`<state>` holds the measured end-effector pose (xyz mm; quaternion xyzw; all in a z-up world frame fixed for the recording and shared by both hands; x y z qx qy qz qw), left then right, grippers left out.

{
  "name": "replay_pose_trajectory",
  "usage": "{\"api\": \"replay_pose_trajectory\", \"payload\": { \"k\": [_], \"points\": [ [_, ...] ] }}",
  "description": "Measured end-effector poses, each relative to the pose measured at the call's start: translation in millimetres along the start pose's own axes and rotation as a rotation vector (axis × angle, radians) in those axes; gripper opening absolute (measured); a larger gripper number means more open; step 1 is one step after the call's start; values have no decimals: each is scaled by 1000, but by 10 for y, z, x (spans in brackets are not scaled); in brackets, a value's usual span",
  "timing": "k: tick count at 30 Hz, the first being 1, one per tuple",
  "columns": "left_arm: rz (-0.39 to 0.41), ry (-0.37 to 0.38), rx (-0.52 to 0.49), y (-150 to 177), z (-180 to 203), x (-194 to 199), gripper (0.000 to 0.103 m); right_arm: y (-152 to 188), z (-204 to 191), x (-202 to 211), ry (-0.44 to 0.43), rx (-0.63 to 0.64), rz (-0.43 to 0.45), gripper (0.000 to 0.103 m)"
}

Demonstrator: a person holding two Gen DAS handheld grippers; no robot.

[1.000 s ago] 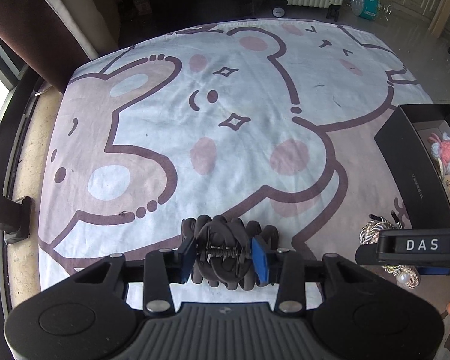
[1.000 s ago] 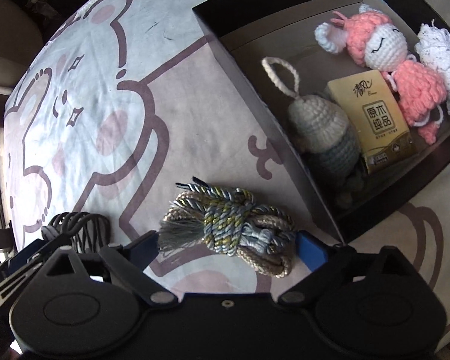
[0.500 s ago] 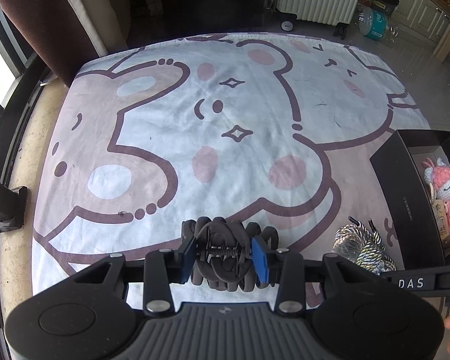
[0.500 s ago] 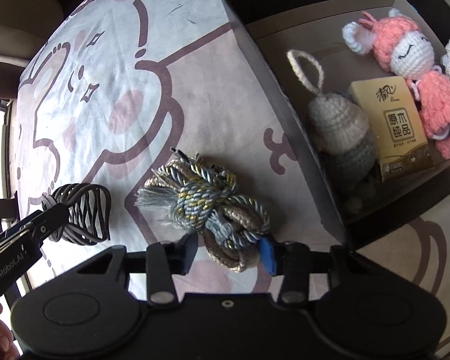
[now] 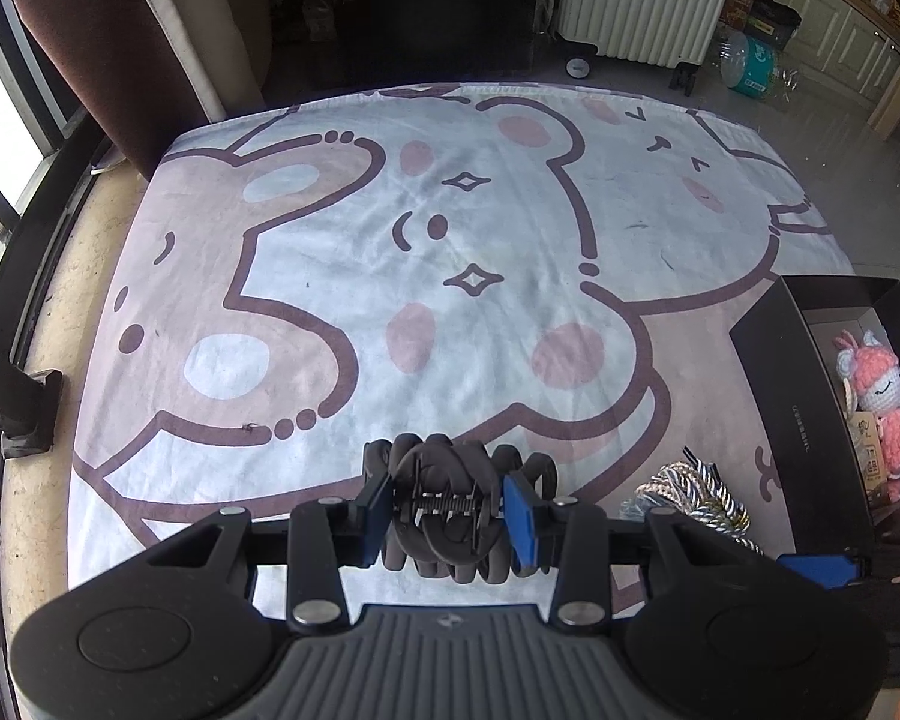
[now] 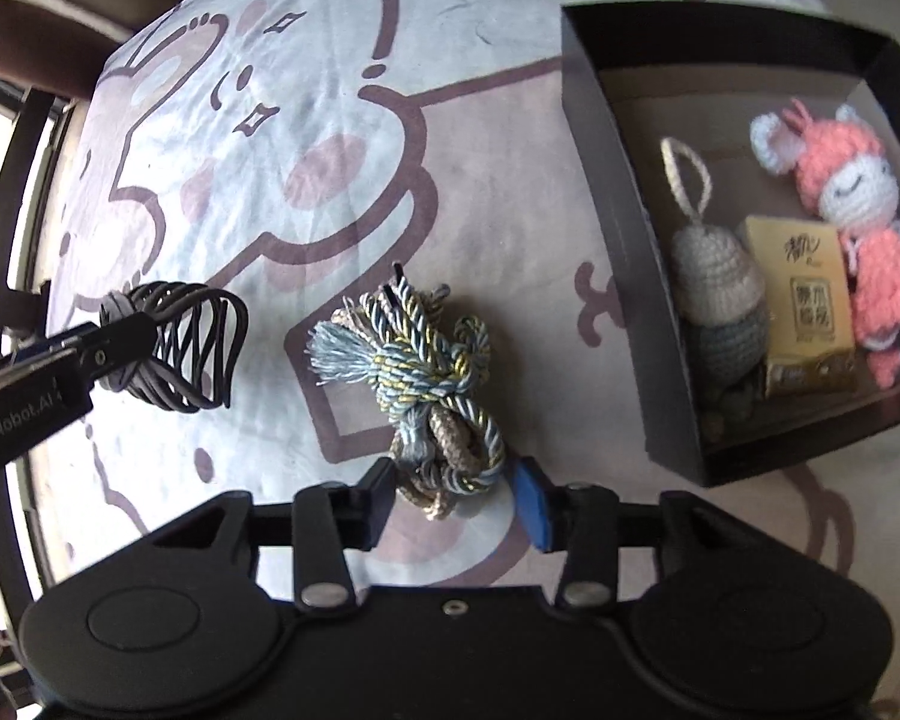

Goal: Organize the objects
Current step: 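Lift the claw clip and the rope toy off the bed with both grippers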

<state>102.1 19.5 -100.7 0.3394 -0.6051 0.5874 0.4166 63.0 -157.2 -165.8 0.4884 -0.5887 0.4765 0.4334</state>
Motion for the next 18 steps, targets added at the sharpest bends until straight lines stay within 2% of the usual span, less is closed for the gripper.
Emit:
{"api": "replay_pose_trajectory", "payload": {
  "k": [3,6,9,13,16,18],
  "points": [
    [2,5,9,-7,0,3,41,16,-155,65,130,198,58,59],
    [3,8,22,-18,-12,1,41,81,-279,178,210,364,127,60],
    [5,16,31,-26,-11,13,41,49,-393,255,217,490,189,63],
    [18,26,35,-42,-10,54,41,-44,-500,49,187,581,150,63],
    [26,29,40,-54,-16,74,41,-29,-485,-48,206,614,113,53],
    [31,25,44,-63,-19,81,41,-34,-452,-61,181,609,108,50]
  ]
}}
Point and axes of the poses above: each gripper's, at about its wrist camera, not at the fingertips, and x roughly against the way its jaws point, z to its right, y to its underside, the point moved 3 cm from there along -x, roughly the way its jaws point, and after that the axes turned 3 degrees about x, right-handed, at the moved point
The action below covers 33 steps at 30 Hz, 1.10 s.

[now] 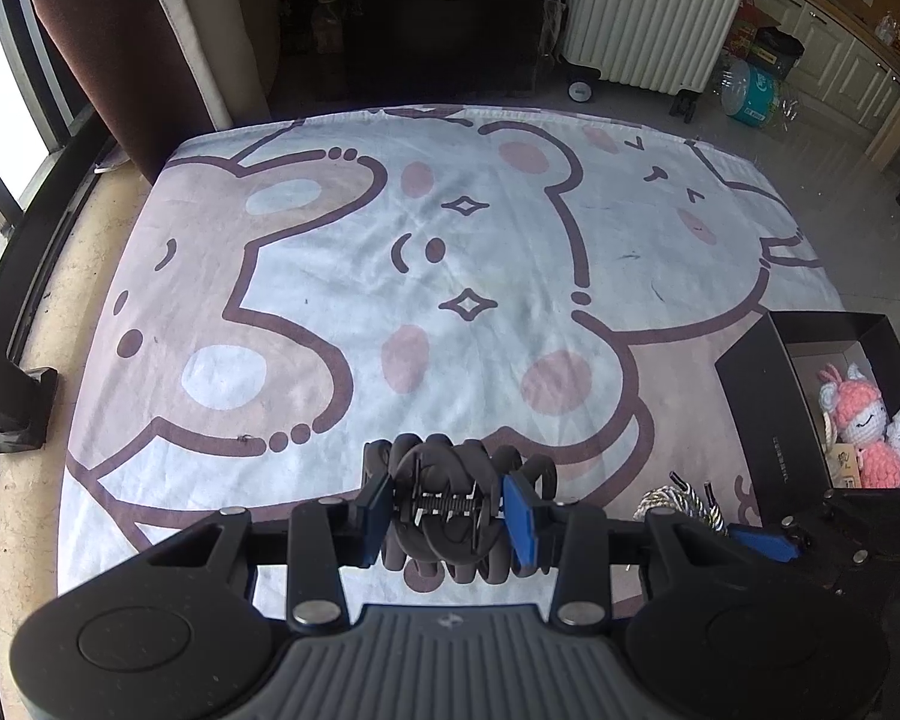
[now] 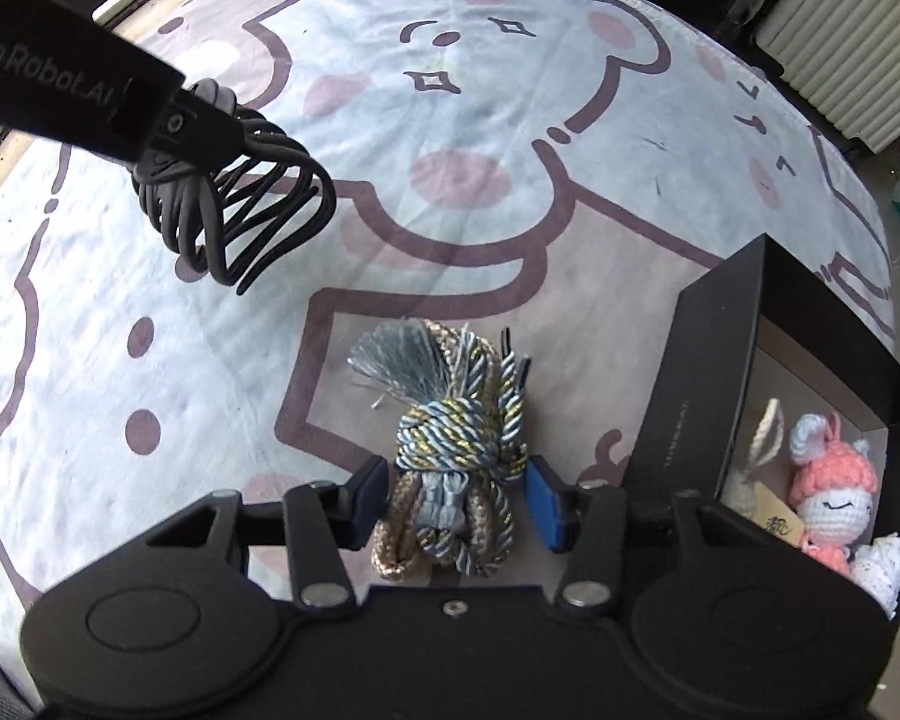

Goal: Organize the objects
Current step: 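Lift the claw clip and the rope toy off the bed with both grippers, then carry the claw clip and the rope toy over the black box with both grippers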

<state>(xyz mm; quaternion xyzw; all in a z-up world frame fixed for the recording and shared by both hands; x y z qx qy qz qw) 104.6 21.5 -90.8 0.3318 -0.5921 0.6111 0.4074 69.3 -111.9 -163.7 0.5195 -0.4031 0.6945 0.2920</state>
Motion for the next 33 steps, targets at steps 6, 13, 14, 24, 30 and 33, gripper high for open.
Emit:
{"api": "replay_pose_trajectory", "payload": {
  "k": [6,13,14,24,30,33],
  "points": [
    [21,-12,26,-38,10,43,41,-7,101,132,-12,-41,43,48],
    [57,-11,49,-76,72,177,41,-34,279,420,-41,-146,142,48],
    [62,-11,51,-79,85,198,41,-34,299,455,-43,-155,154,48],
    [96,-6,61,-95,190,367,41,15,498,755,-22,-222,250,48],
    [121,-12,45,-103,275,459,41,81,639,861,24,-241,286,48],
    [133,-8,42,-106,324,507,41,120,716,887,24,-263,294,48]
  ]
}}
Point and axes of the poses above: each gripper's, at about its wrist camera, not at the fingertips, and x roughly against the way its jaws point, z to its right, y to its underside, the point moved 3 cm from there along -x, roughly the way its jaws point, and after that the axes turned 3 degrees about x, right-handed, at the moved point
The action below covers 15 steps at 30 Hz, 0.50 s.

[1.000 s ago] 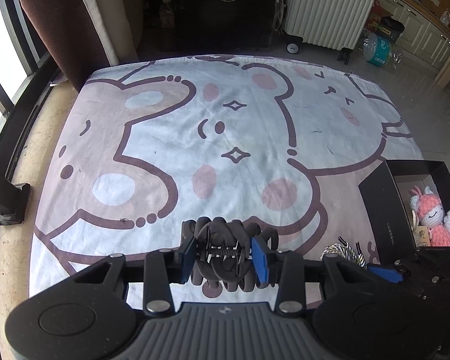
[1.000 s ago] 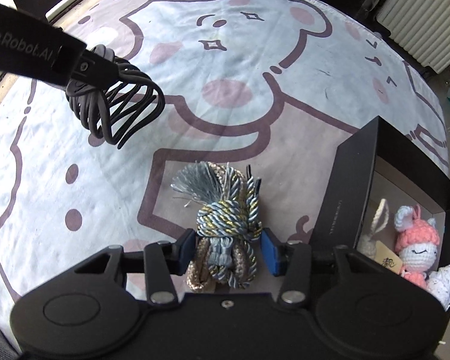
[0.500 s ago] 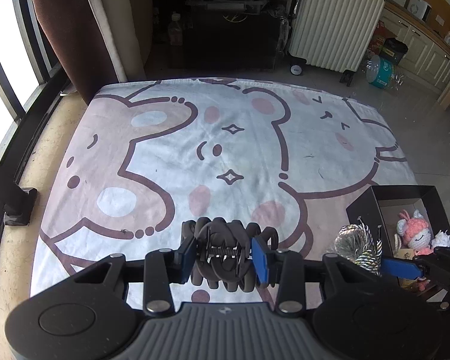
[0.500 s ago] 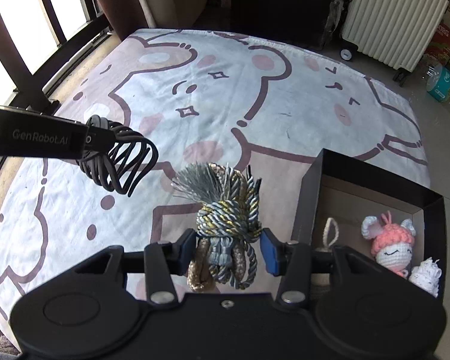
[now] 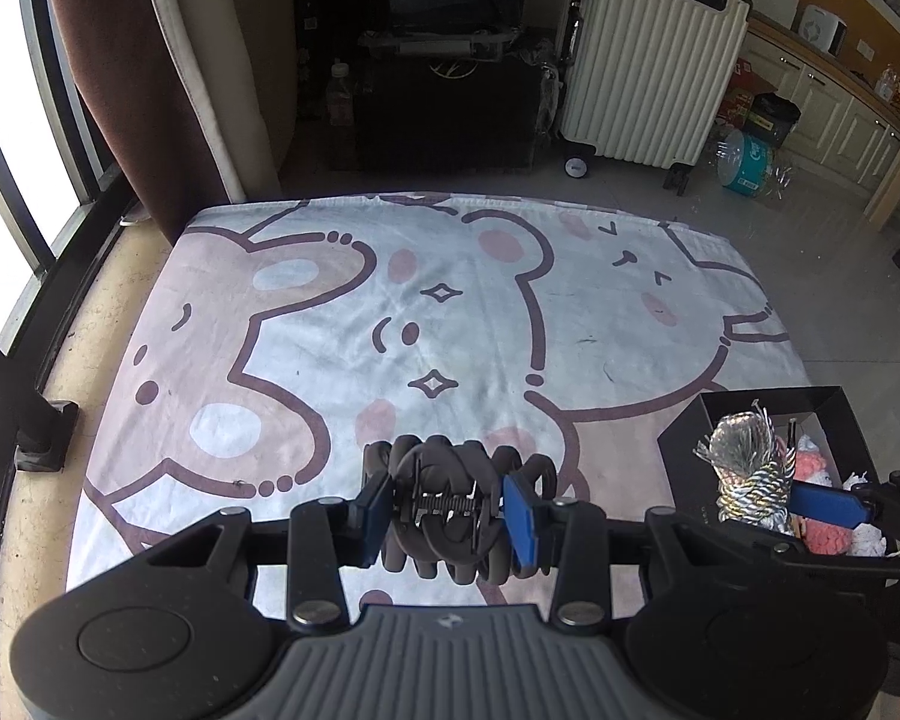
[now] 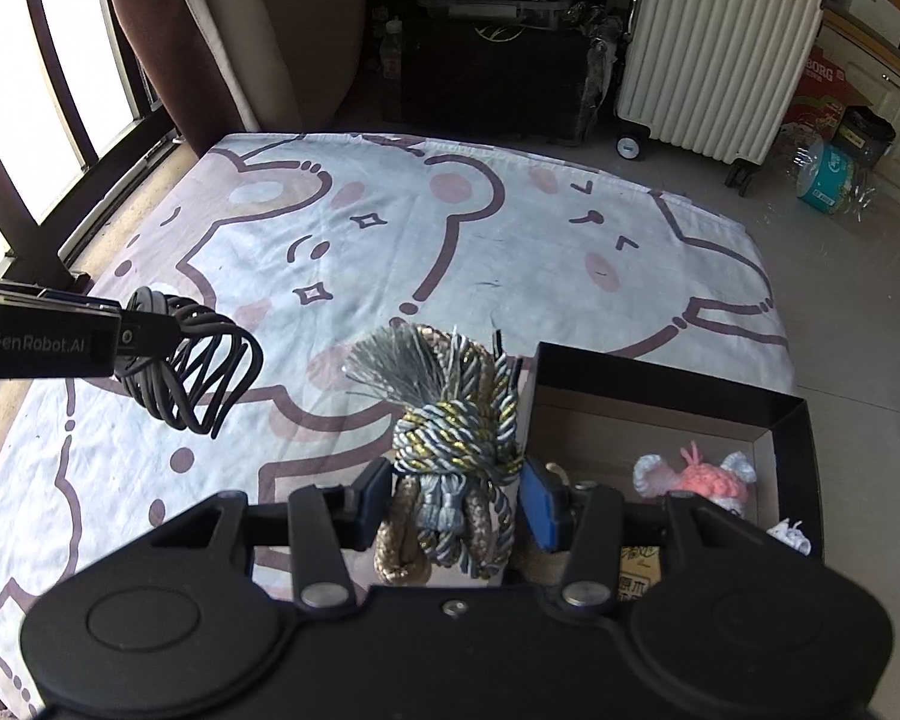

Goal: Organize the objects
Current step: 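Carry the claw clip and the rope toy over the black box with both grippers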

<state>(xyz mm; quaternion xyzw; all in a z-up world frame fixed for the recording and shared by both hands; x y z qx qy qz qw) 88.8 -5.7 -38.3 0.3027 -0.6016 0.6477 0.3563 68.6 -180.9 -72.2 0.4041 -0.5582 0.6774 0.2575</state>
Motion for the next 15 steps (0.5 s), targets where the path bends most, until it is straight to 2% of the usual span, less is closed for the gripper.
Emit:
{"api": "replay_pose_trajectory", "payload": {
  "k": [15],
  "points": [
    [54,-10,-12,-34,183,149,41,0,411,238,21,-127,78,48]
  ]
}}
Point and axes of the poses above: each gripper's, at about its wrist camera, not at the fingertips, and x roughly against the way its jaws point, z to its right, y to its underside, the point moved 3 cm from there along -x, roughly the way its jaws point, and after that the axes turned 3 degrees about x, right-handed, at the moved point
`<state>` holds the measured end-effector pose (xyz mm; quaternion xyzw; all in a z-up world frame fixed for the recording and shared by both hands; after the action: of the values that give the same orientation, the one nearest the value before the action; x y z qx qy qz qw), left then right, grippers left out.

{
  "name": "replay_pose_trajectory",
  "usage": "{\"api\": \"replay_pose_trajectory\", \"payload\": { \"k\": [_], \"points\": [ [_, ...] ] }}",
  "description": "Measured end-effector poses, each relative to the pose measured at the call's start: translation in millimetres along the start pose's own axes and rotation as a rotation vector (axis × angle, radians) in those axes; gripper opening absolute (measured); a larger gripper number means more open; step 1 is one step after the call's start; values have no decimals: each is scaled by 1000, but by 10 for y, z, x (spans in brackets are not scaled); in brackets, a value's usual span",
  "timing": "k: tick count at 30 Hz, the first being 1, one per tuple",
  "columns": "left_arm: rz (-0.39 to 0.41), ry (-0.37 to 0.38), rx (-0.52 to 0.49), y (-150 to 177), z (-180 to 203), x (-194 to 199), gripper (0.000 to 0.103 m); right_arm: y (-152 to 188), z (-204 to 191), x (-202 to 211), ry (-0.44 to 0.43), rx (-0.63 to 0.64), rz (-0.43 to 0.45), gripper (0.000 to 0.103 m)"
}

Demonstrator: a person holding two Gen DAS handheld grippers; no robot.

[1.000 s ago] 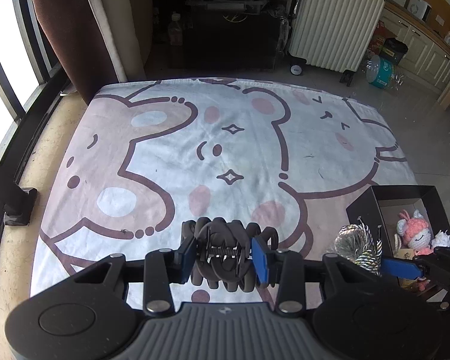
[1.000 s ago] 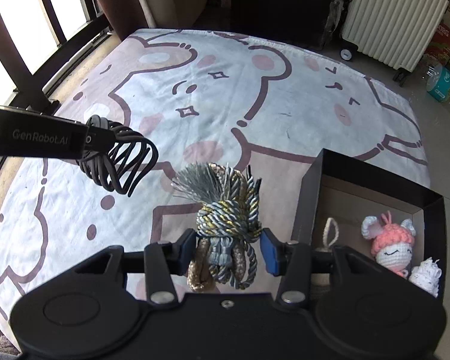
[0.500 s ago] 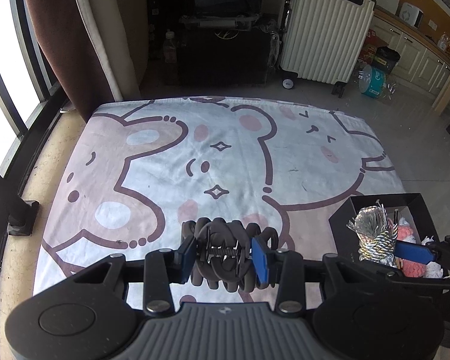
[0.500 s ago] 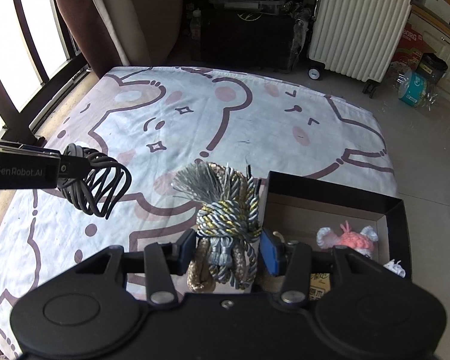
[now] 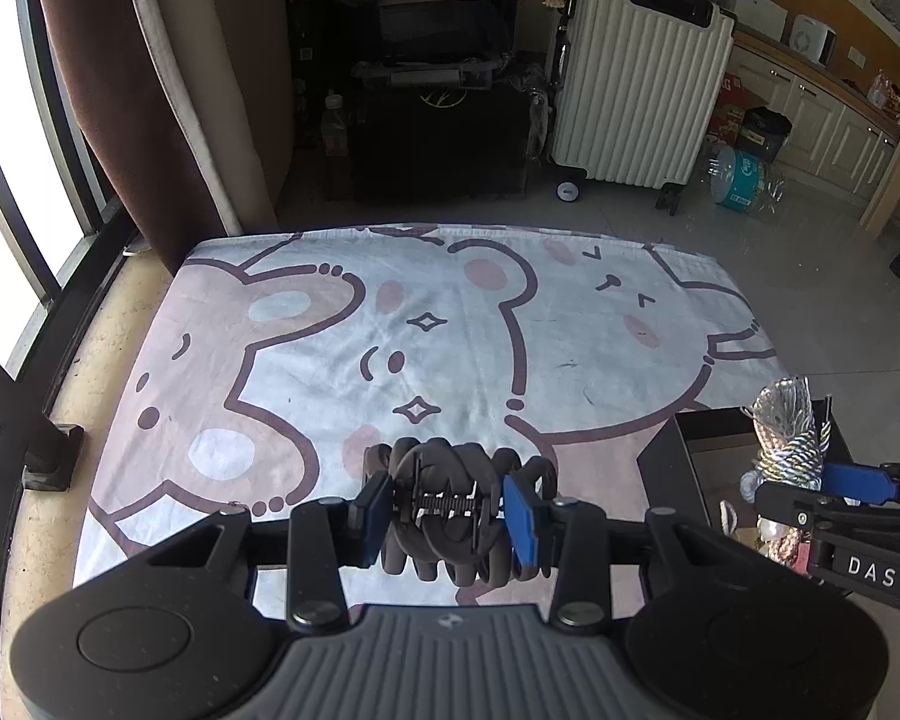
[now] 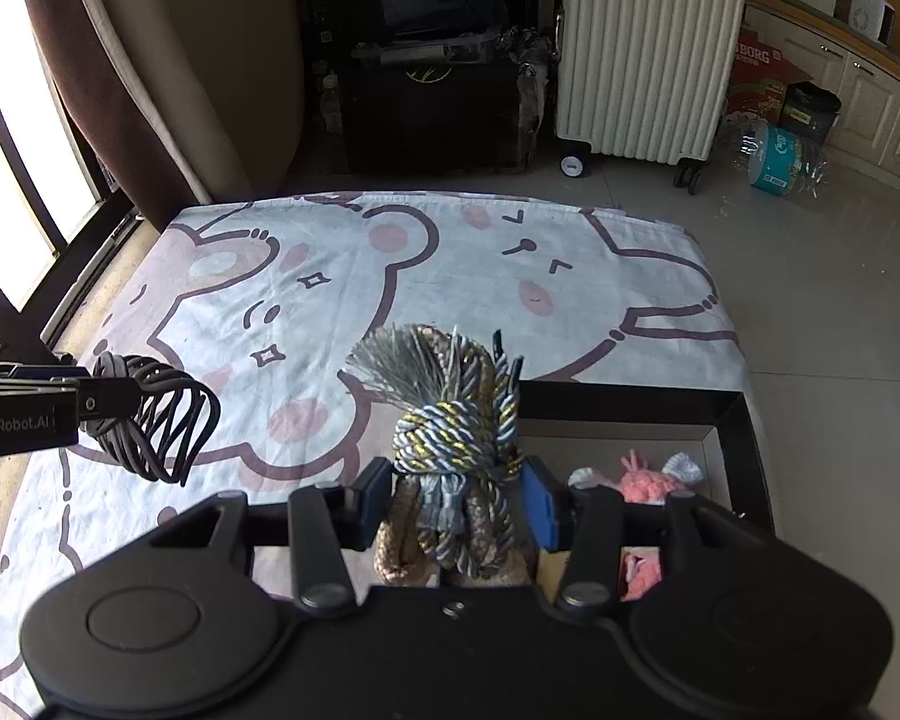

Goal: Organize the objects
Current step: 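Carry the claw clip and the rope toy over the black box with both grippers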

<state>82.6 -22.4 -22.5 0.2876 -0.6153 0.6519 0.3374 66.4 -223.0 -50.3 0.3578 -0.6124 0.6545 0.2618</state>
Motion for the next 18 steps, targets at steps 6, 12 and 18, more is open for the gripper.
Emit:
{"api": "replay_pose_trajectory", "payload": {
  "k": [6,12,18],
  "points": [
    [33,22,18,-68,112,73,41,-68,141,112,4,0,30,48],
    [69,76,51,-165,331,152,41,-248,324,283,28,30,58,48],
    [80,146,46,-214,675,141,41,-431,521,399,61,14,87,48]
  ]
}}
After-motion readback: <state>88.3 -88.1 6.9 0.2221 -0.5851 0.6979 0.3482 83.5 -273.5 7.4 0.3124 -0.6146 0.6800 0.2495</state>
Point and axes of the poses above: each gripper's, at about its wrist camera, not at the fingertips, and x roughly against the way its jaws point, z to its right, y to its underside, the point moved 3 cm from there along -x, roughly the way its jaws point, and after that the axes turned 3 degrees about x, right-handed, at the moved point
